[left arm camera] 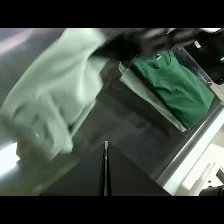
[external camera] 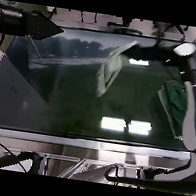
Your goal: Fold the shirts.
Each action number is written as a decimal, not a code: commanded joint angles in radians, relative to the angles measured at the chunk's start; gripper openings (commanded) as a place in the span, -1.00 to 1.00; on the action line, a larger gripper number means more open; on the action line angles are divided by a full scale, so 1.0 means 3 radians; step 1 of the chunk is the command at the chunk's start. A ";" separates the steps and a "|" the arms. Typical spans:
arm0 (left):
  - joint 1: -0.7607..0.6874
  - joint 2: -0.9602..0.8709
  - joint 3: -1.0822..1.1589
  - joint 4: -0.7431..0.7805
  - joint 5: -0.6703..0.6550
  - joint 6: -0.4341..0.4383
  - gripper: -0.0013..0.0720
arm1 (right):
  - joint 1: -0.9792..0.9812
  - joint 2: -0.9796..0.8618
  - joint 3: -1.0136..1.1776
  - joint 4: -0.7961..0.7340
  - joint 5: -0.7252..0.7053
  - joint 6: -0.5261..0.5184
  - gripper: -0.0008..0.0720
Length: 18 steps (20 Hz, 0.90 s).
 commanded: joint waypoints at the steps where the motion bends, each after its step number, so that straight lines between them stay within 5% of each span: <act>1: 0.0003 0.0001 0.0000 0.0000 -0.0100 0.0000 -0.93 | -0.0752 0.0384 0.0408 -0.0317 -0.0315 0.0538 -0.93; 5: 0.0003 0.0001 0.0000 0.0001 -0.0122 0.0001 -0.93 | -0.1971 0.0322 0.0407 -0.0282 -0.0305 0.0571 -0.93; 8: 0.0001 0.0000 0.0000 0.0001 -0.0126 0.0003 -0.93 | -0.2605 0.0245 0.0406 -0.0216 0.0376 0.0638 -0.93; 15: 0.0003 -0.0005 0.0000 0.0001 -0.0042 0.0001 -0.93 | -0.3113 0.0393 0.0406 -0.0242 0.1919 0.0993 -0.93; 18: 0.0001 -0.0006 -0.0001 0.0001 -0.0042 0.0001 -0.93 | -0.3112 0.0436 0.0406 -0.0240 0.1849 0.1007 -0.93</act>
